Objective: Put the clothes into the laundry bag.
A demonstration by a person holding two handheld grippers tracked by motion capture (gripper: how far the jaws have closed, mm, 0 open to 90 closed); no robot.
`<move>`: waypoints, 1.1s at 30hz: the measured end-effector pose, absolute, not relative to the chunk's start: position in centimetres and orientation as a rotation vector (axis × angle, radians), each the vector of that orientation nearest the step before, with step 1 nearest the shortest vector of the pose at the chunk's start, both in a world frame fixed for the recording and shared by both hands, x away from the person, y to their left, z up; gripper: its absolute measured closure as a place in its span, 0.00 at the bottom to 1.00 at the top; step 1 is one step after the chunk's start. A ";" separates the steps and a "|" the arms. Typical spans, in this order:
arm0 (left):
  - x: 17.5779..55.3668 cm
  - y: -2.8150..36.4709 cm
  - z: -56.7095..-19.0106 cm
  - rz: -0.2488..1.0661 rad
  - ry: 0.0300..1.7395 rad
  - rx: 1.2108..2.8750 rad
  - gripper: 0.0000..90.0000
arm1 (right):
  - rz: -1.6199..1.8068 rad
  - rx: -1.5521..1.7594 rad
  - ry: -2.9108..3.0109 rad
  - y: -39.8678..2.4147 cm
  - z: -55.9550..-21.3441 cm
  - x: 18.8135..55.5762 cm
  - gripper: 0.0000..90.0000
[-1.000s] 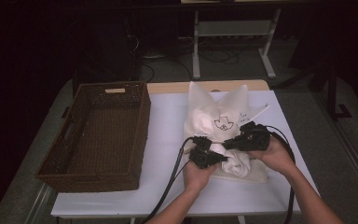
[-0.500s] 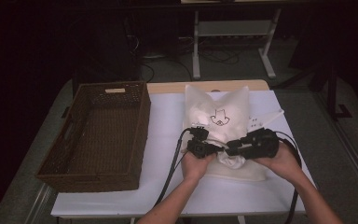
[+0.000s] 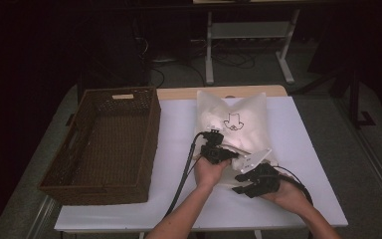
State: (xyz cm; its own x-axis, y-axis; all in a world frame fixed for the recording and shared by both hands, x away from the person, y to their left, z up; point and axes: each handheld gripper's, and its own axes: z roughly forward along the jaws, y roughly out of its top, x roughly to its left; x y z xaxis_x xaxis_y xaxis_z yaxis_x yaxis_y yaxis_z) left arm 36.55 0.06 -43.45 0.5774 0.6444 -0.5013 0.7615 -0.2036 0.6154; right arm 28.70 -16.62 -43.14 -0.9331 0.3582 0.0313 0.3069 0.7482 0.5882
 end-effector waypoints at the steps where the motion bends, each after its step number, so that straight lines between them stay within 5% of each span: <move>1: 36.6 0.1 -43.4 -0.167 1.131 1.923 0.95 | 0.927 0.541 2.855 -16.4 -43.5 28.7 0.63; 6: 36.7 0.2 -43.5 -0.171 1.136 1.927 0.95 | 0.902 0.538 2.822 -16.0 -44.3 28.8 0.75; 9: 36.6 0.1 -43.7 -0.170 1.138 1.944 0.95 | 0.918 0.522 2.821 -16.1 -44.4 28.9 0.95; 11: 36.5 0.2 -43.7 -0.168 1.143 1.948 0.95 | 0.925 0.521 2.847 -16.1 -44.3 28.8 0.99; 28: 35.6 0.7 -43.8 -0.037 1.193 1.891 0.95 | 0.955 0.374 3.080 -17.9 -44.2 25.4 1.00; 33: 34.7 1.1 -44.2 -0.062 1.154 1.925 0.87 | 1.024 0.471 3.047 -18.0 -43.3 26.6 0.88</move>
